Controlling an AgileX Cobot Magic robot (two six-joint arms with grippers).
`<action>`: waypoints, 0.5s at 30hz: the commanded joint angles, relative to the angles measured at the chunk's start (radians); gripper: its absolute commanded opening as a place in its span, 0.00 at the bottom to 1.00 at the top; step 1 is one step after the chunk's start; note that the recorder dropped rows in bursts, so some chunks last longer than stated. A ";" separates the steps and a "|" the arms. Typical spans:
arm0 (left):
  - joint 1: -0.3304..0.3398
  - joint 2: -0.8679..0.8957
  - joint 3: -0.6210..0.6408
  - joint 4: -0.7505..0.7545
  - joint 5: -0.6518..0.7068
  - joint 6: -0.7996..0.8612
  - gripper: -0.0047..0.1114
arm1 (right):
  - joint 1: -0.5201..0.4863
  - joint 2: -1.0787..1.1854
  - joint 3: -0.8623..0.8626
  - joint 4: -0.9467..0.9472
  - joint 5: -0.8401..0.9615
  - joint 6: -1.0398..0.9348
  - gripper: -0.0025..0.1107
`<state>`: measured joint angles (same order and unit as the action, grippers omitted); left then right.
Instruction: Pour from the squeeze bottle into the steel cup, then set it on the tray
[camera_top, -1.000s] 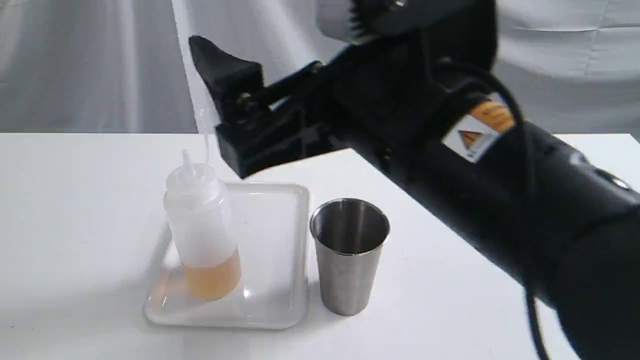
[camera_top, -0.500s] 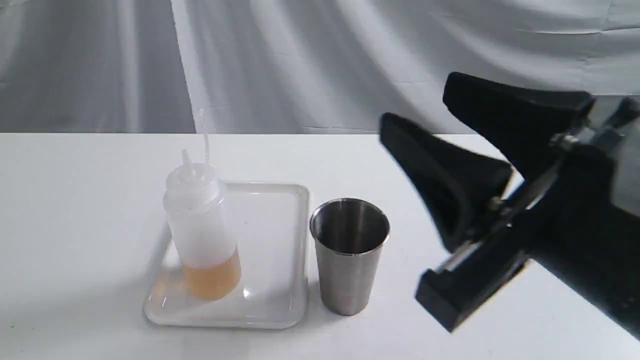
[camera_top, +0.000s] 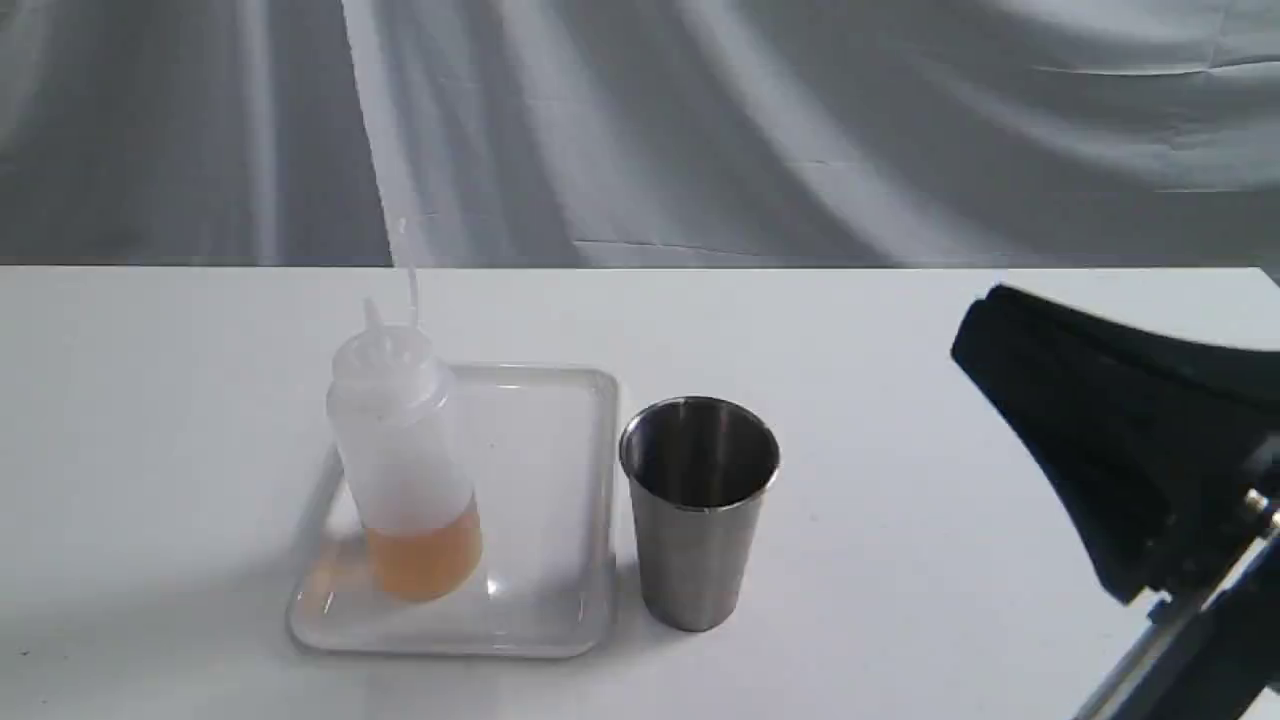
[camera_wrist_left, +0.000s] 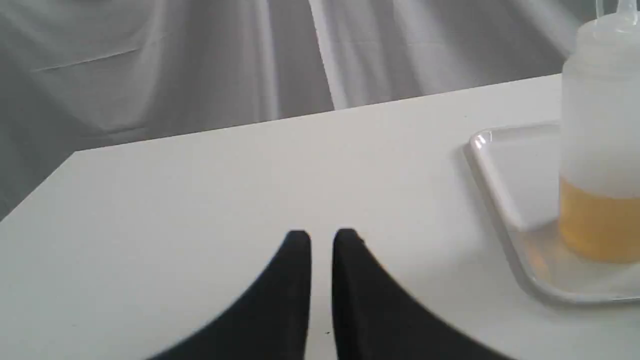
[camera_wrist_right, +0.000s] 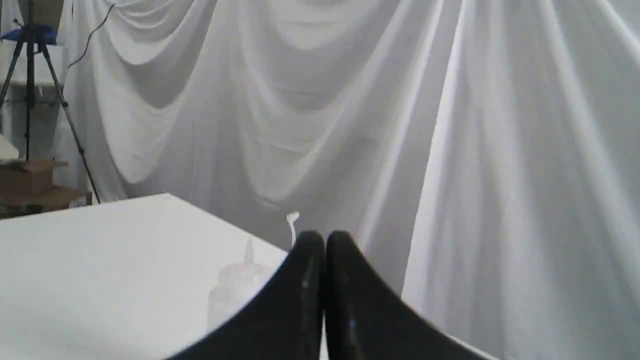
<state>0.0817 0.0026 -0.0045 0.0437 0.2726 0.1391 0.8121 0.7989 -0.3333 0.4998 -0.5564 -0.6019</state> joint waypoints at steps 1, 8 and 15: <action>0.000 -0.003 0.004 0.000 -0.007 -0.002 0.11 | 0.002 -0.005 0.030 0.000 0.037 -0.014 0.02; 0.000 -0.003 0.004 0.000 -0.007 -0.002 0.11 | 0.002 -0.005 0.144 0.031 0.014 -0.012 0.02; 0.000 -0.003 0.004 0.000 -0.007 -0.002 0.11 | 0.002 -0.005 0.230 0.026 0.023 0.210 0.02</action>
<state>0.0817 0.0026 -0.0045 0.0437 0.2726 0.1391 0.8121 0.7970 -0.1213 0.5365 -0.5280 -0.4362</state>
